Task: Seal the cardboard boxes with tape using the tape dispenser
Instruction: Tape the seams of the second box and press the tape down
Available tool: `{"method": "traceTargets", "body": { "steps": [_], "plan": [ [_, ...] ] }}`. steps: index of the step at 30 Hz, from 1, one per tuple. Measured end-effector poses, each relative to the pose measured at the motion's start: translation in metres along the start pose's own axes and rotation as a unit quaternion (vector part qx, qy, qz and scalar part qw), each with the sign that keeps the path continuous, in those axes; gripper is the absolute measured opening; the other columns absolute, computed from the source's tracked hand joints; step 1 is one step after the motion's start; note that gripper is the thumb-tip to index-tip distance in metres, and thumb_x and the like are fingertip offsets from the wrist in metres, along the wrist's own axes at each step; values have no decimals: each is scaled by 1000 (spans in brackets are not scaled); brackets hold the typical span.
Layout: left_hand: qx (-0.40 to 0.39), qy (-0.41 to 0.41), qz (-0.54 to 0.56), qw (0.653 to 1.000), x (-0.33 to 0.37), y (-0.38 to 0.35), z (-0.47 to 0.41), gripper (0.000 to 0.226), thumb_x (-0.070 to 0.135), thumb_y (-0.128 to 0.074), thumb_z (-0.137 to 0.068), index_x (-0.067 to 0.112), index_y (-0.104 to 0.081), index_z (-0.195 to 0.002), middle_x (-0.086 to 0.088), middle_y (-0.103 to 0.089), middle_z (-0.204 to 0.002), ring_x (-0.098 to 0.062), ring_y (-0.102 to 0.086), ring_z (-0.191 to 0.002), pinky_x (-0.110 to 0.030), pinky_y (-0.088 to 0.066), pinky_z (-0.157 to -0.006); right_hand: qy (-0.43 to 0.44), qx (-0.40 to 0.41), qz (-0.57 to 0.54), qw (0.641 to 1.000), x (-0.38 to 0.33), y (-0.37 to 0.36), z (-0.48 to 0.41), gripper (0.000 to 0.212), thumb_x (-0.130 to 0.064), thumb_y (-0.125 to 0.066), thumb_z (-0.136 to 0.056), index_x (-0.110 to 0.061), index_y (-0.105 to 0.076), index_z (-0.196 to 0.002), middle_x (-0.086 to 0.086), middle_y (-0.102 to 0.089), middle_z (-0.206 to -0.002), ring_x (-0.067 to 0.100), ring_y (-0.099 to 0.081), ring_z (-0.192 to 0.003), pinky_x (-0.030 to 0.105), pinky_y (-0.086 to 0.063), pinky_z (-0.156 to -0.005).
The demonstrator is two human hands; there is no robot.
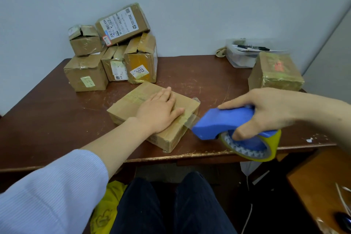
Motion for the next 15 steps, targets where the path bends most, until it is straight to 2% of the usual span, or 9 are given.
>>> {"method": "traceTargets", "body": {
  "steps": [2, 4, 6, 11, 15],
  "plan": [
    [11, -30, 6, 999, 12, 3, 3, 61, 47, -18, -101, 16, -14, -152, -1, -3, -161, -16, -7, -147, -30, -9, -116, 1, -11, 41, 999, -12, 3, -12, 66, -51, -73, -68, -50, -49, -130, -21, -53, -123, 7, -55, -99, 24, -44, -85],
    [-33, -17, 54, 998, 15, -3, 6, 65, 52, -18, -99, 17, -9, -153, 1, 0, -160, -15, -5, -147, -28, -6, -116, 6, -14, 65, 998, -22, 8, -23, 63, -49, -74, -69, -45, -54, -128, -18, -55, -120, 11, -54, -100, 24, -43, -82],
    [-58, -15, 55, 997, 16, -7, 6, 75, 61, -18, -95, 17, -2, -153, 0, 5, -160, -14, 0, -147, -29, -2, -116, 10, -18, 80, 997, -29, 13, -32, 61, -48, -76, -67, -41, -58, -125, -17, -58, -114, 10, -55, -95, 23, -42, -77],
    [-57, 1, 35, 998, -5, -8, -7, 76, 61, -17, -95, 15, 3, -152, -3, 8, -160, -14, 3, -147, -30, 1, -118, 16, -13, 89, 996, -46, 23, -61, 61, -43, -77, -67, -34, -60, -125, -14, -57, -117, 11, -53, -95, 22, -37, -77],
    [-57, 14, 29, 998, -20, -6, -13, 67, 54, -15, -99, 18, 5, -152, -4, 9, -160, -16, 4, -147, -31, 1, -117, 5, -17, 105, 994, -62, 35, -83, 56, -41, -78, -66, -29, -63, -119, -9, -60, -117, 15, -57, -99, 31, -48, -84]
  ]
}}
Point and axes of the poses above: each hand's wrist, its own z-axis away from the middle knuckle, its own y-axis out of the back of the hand, x = y × z, the point moved 8 cm from there along -z, towards the middle knuckle
